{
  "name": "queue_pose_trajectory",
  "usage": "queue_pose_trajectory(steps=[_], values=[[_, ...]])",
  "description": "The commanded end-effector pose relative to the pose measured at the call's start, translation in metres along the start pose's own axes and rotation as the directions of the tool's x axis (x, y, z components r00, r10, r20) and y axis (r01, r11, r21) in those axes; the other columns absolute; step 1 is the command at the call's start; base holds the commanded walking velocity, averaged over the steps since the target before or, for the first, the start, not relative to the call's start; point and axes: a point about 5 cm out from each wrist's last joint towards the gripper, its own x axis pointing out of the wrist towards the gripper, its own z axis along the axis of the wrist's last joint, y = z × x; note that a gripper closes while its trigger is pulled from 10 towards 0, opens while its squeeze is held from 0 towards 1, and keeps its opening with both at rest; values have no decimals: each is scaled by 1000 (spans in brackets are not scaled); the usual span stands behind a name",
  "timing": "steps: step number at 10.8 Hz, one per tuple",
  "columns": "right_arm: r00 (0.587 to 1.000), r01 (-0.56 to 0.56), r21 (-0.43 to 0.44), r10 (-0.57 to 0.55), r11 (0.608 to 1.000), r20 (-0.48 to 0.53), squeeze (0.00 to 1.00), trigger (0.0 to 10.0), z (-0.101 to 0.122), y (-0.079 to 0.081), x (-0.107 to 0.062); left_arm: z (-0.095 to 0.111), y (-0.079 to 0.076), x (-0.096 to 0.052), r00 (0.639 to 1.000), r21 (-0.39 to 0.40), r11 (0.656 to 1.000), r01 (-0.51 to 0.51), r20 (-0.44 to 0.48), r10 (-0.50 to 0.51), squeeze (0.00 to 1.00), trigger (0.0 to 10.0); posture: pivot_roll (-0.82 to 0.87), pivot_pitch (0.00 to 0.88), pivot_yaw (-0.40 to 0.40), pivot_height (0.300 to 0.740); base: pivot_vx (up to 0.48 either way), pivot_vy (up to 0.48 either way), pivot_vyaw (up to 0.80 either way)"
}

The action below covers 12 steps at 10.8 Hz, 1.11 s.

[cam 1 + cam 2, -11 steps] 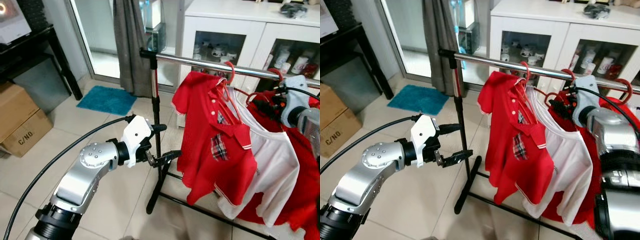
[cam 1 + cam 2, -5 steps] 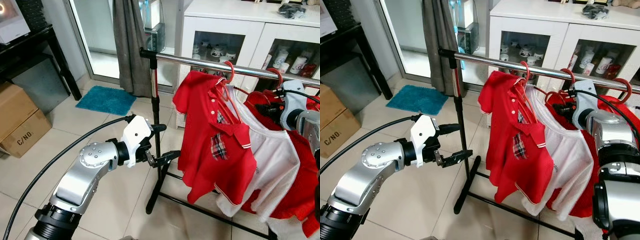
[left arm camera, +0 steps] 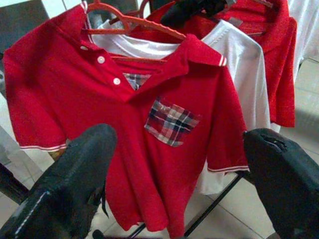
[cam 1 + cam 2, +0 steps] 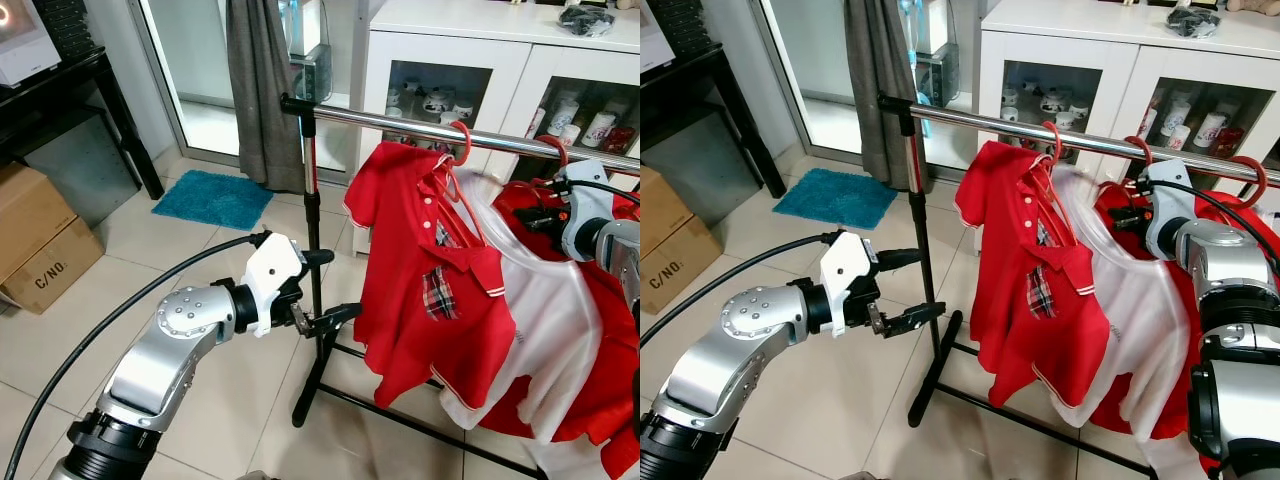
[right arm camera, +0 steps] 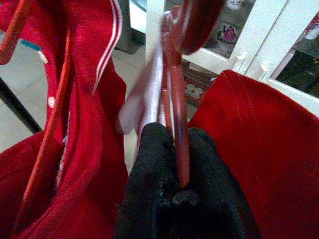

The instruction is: Hang hanger

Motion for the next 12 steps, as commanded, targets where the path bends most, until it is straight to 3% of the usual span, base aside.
queue_pose_trajectory(steps=[1, 4, 5, 6, 7, 8, 9, 12], values=[[1000, -12, -15, 12, 1000, 7, 0, 0, 1, -1, -3, 0, 1, 1, 1000, 5, 1000, -5, -8, 5, 537, 10000, -143, 0, 55, 740, 0, 0, 0], [999, -3, -6, 3, 1000, 41, 0, 0, 7, -1, -5, -6, 10, 4, 992, 2, 993, -120, -32, 120, 514, 10000, -139, 0, 59, 740, 0, 0, 0], [995, 18, -18, -16, 1000, 96, 0, 0, 14, -1, -9, -12, 16, 7, 977, 23, 978, -208, -50, 209, 255, 10000, -142, 0, 66, 740, 0, 0, 0], [988, 33, -45, -26, 998, 155, 0, 0, 21, 0, -12, -15, 17, 7, 971, 16, 972, -233, -48, 234, 78, 10000, -144, 0, 68, 740, 0, 0, 0], [958, 58, -82, -32, 995, 284, 0, 0, 31, 3, -19, -17, 18, 9, 964, -28, 964, -265, -36, 263, 59, 10000, -143, 0, 67, 740, 0, 0, 0], [938, 58, -117, -14, 991, 346, 0, 0, 32, 8, -26, -17, 20, 10, 953, -53, 952, -302, -23, 302, 63, 10000, -141, 0, 63, 740, 0, 0, 0], [934, 41, -162, 21, 986, 358, 0, 0, 25, 17, -32, -20, 21, 11, 948, -56, 946, -318, -31, 317, 71, 10000, -143, 0, 66, 740, 0, 0, 0], [925, 52, -189, 24, 981, 379, 0, 0, 4, 29, -51, -26, 22, 9, 939, -47, 938, -343, -49, 341, 71, 10000, -146, 0, 57, 740, -82, 0, 0]])
